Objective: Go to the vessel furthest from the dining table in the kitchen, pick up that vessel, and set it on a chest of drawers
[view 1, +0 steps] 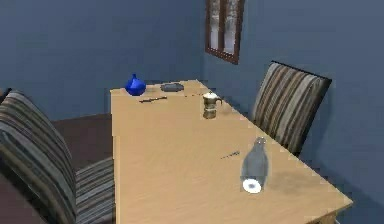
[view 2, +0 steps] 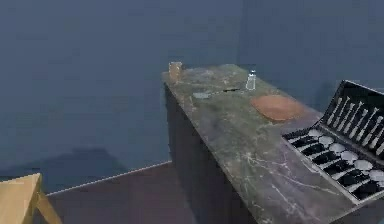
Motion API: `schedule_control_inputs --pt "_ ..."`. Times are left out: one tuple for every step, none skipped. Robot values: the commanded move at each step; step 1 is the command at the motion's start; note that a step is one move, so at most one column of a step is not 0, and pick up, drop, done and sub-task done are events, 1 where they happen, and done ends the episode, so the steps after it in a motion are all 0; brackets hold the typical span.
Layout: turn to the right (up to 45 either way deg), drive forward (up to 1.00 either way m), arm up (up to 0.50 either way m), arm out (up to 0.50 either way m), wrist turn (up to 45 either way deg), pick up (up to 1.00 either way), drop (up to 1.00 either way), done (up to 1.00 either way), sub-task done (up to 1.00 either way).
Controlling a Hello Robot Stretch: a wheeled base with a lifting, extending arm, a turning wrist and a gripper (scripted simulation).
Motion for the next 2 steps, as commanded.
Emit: schedule_control_inputs --pt "45.0 0.00 0.00 0.00 0.0 0.00 0.00 0.00 0.00" --pt "24.0 0.00 0.00 0.00 0.0 0.00 0.00 0.00 0.00"
